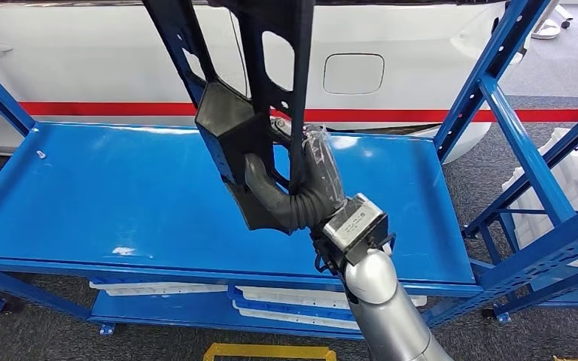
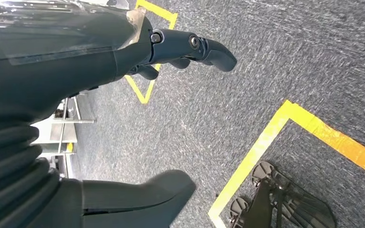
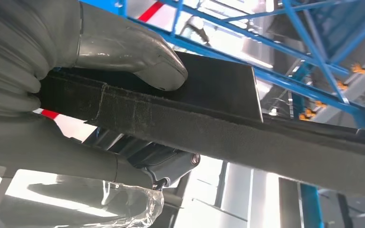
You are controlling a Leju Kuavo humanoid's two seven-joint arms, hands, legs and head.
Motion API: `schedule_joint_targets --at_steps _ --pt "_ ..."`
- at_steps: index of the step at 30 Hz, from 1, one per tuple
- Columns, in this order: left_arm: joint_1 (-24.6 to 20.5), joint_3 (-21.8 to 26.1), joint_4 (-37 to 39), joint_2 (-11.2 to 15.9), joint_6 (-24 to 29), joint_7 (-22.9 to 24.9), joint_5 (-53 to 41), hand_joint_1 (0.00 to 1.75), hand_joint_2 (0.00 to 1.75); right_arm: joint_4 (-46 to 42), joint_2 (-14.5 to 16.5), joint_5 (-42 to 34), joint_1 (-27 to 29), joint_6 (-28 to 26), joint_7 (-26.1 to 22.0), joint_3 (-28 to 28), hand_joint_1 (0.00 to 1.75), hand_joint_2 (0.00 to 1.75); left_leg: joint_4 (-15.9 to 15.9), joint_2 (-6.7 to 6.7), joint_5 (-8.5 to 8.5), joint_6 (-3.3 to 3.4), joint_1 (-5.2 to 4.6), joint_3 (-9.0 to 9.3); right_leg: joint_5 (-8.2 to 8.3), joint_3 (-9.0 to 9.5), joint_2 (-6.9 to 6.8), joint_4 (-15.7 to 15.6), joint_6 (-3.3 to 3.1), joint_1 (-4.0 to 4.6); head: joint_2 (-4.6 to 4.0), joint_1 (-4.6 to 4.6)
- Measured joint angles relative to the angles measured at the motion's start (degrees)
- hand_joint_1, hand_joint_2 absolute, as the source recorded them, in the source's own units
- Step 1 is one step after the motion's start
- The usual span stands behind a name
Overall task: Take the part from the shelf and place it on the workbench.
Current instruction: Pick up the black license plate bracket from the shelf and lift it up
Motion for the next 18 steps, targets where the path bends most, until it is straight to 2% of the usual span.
schedule_joint_targets --at_steps 11,15,18 --pt "0.8 1.6 0.0 0.0 -1.2 0.0 0.8 0.0 1.75 -3.1 -0.2 -1.5 1.7 -1.3 -1.4 0.5 1.75 1.75 0.1 0.0 -0.04 0.04 -0.03 0.0 0.01 0.01 0.0 0.0 0.02 -0.05 0.0 0.0" --pt "1.1 2.0 0.0 0.1 -1.9 0.0 1.0 0.0 1.75 -3.5 -0.2 -1.7 2.1 -1.3 -1.6 0.7 1.75 1.75 0.2 -0.01 -0.32 0.53 -0.29 -0.02 0.05 0.07 0.01 -0.2 0.15 -0.42 0.0 0.0" --pt "1.2 2.2 0.0 0.2 -2.3 0.0 1.0 0.0 1.75 -3.9 -0.3 -1.8 2.3 -1.6 -2.0 0.7 1.75 1.75 -0.7 0.18 0.46 1.13 -0.06 0.41 -0.34 -0.15 -0.06 0.4 0.51 -0.39 0.0 0.01"
